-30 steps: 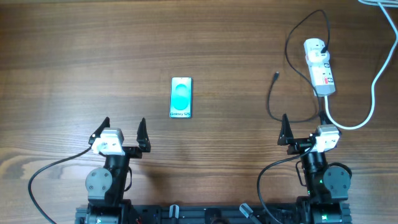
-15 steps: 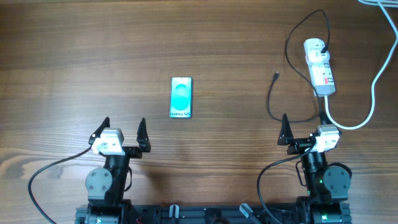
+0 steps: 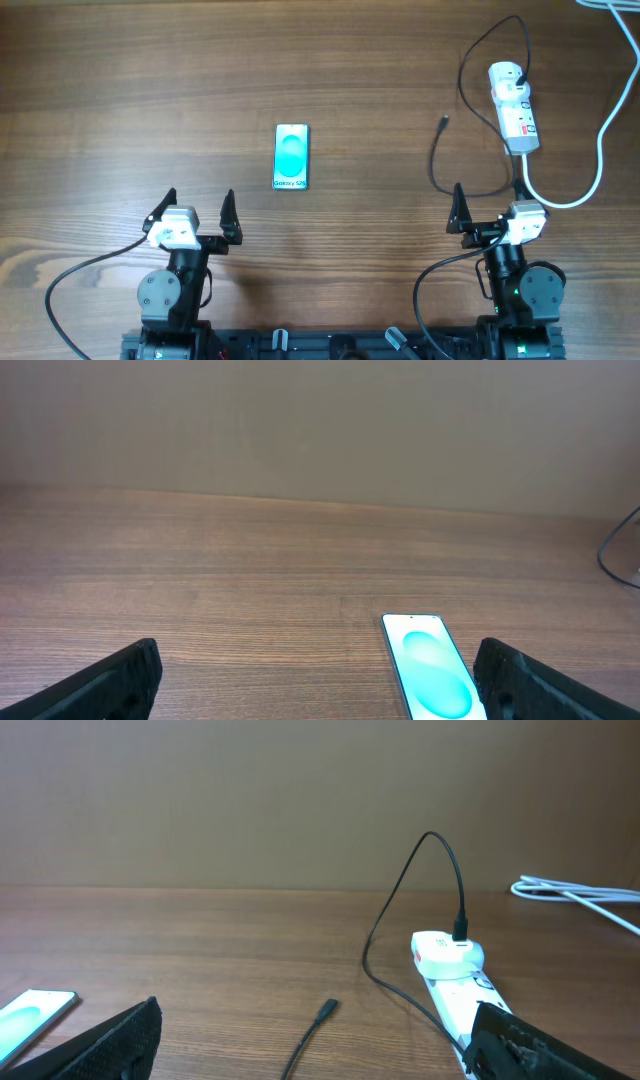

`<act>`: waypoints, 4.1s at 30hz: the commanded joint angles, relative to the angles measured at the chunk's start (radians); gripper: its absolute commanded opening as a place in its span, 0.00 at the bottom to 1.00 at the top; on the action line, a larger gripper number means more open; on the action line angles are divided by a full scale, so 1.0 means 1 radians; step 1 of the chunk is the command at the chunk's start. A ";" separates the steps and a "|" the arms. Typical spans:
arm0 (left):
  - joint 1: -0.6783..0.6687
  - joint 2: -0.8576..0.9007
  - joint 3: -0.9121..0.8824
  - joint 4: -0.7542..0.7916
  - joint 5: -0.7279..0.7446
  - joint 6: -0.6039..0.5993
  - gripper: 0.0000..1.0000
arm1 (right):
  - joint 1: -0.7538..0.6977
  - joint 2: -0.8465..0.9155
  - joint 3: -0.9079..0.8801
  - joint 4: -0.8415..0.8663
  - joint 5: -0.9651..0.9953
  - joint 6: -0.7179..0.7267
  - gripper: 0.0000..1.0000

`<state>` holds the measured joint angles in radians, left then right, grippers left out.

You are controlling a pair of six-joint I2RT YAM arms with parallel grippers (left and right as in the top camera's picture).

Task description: Plug charger to phone and switch on socket

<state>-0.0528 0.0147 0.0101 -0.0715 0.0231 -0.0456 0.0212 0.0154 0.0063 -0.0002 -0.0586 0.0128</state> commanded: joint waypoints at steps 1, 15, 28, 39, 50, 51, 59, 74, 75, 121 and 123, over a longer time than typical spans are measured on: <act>0.005 -0.008 -0.004 -0.003 -0.010 -0.024 1.00 | 0.001 -0.012 -0.001 0.002 0.014 -0.012 1.00; 0.005 0.120 0.147 -0.174 0.081 -0.232 1.00 | 0.001 -0.012 -0.001 0.002 0.014 -0.011 1.00; 0.005 0.463 0.681 -0.538 0.126 -0.224 1.00 | 0.001 -0.012 -0.001 0.002 0.014 -0.012 1.00; -0.063 0.827 1.112 -0.824 0.167 -0.216 1.00 | 0.001 -0.012 -0.001 0.002 0.014 -0.012 1.00; -0.293 1.137 1.190 -0.826 0.014 -0.217 1.00 | 0.001 -0.012 -0.001 0.002 0.014 -0.012 1.00; -0.302 1.165 1.190 -0.826 0.012 -0.217 1.00 | 0.001 -0.012 -0.001 0.002 0.014 -0.011 1.00; -0.304 1.285 1.189 -0.820 0.013 -0.217 1.00 | 0.001 -0.012 -0.001 0.002 0.014 -0.011 1.00; -0.304 1.326 1.189 -0.751 0.013 -0.225 1.00 | 0.001 -0.012 -0.001 0.002 0.014 -0.012 1.00; -0.304 1.340 1.189 -0.748 0.013 -0.225 1.00 | 0.001 -0.012 -0.001 0.002 0.014 -0.011 1.00; -0.349 1.892 1.189 -0.477 -0.083 -0.111 1.00 | 0.001 -0.012 -0.001 0.002 0.014 -0.012 1.00; -0.349 1.920 1.189 -0.463 -0.066 -0.111 1.00 | 0.001 -0.012 -0.001 0.002 0.014 -0.012 1.00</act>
<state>-0.4004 1.8839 1.1797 -0.5488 -0.0330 -0.1799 0.0212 0.0154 0.0063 -0.0002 -0.0586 0.0128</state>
